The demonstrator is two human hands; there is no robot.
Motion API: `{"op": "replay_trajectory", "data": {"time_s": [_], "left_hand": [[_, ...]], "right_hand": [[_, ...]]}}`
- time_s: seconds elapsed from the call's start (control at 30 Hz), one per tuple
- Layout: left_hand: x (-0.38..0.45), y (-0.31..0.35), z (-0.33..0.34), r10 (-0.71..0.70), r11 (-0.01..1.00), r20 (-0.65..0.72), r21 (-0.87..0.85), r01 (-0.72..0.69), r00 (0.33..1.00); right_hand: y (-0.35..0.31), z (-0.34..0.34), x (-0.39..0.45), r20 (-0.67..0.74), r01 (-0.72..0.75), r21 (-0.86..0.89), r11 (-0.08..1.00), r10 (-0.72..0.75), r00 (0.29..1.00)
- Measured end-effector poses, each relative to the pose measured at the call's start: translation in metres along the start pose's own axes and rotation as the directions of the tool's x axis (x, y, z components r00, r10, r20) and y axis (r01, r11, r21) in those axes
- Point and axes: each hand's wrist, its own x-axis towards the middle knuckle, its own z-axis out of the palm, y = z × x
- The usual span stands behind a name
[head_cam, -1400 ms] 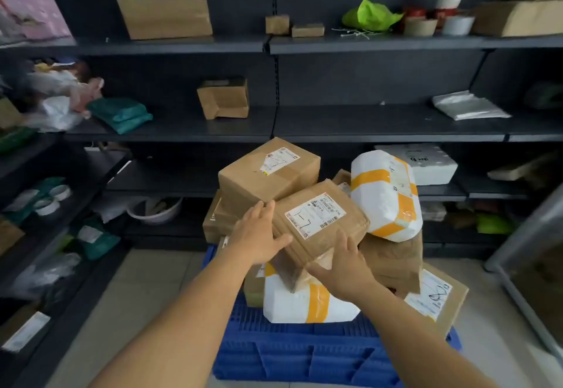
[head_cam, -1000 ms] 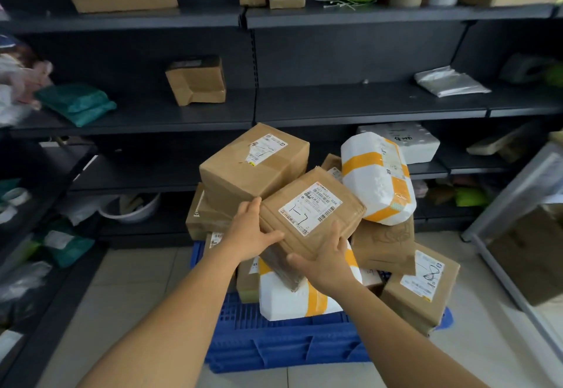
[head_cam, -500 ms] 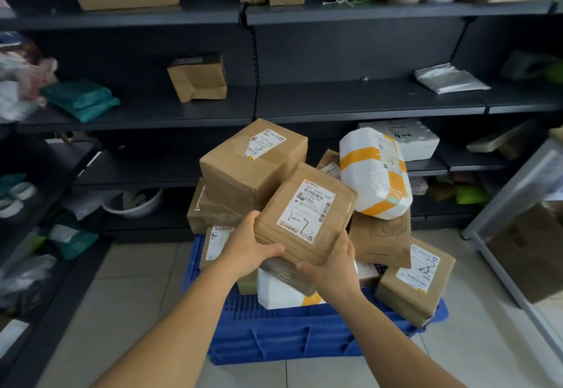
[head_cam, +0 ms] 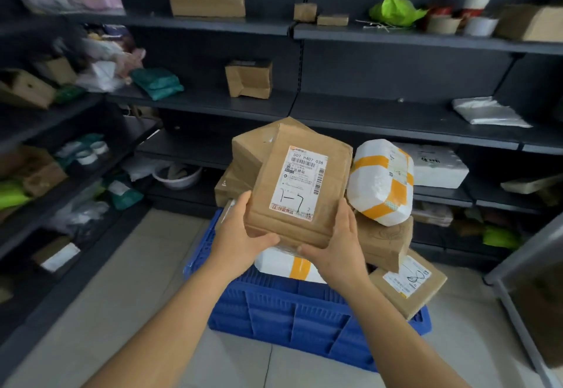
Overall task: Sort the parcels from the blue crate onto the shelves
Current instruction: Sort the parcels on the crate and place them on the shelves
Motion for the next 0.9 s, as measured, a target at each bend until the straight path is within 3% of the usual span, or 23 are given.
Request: {"op": "replay_trajectory", "data": {"time_s": [0.23,0.5,0.9], "left_hand": [[-0.071,0.011,-0.039,-0.005,0.999,-0.273,-0.032,-0.004,0.962],[-0.161,0.0,-0.123,-0.068,0.998,-0.512,-0.019,0.067,0.856],[-0.354,-0.076,-0.302,-0.228,0.969,-0.766,-0.117,0.219,0.601]], "right_hand": [[-0.043,-0.001,-0.033,0.124,0.221,0.009,0.975,-0.22,0.968],[-0.116,0.056,-0.082,0.265,0.401,0.101,0.911,-0.413,0.871],[-0.262,0.224,-0.239,0.471,0.543,0.259,0.799,-0.595,0.651]]}}
